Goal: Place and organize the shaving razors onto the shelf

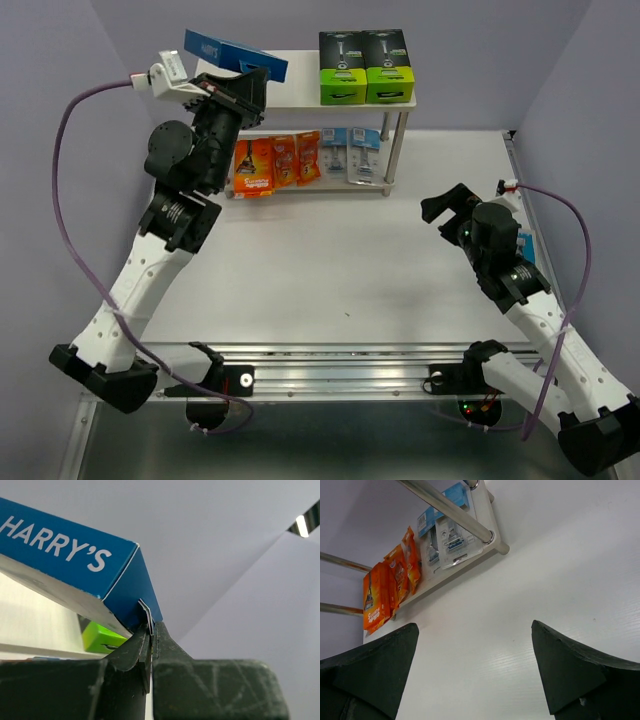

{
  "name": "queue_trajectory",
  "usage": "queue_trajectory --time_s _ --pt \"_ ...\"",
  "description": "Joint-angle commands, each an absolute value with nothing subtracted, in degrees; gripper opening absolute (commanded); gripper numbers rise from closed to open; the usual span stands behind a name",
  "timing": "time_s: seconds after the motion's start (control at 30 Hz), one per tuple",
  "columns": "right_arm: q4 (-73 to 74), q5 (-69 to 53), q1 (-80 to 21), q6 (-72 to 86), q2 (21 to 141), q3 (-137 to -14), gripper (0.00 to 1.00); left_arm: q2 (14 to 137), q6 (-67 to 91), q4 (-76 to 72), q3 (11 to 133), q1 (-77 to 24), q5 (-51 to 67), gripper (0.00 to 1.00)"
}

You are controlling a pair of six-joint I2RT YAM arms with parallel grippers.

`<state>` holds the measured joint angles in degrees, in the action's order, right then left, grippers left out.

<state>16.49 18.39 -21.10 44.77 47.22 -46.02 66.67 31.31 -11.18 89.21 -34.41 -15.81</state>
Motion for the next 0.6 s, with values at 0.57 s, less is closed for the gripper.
queue_trajectory --time_s 0.57 --pt "15.9 18.6 -21.5 42.8 46.9 -46.0 1.0 84.4 49.6 -26.9 85.9 -13.9 18.5 0.0"
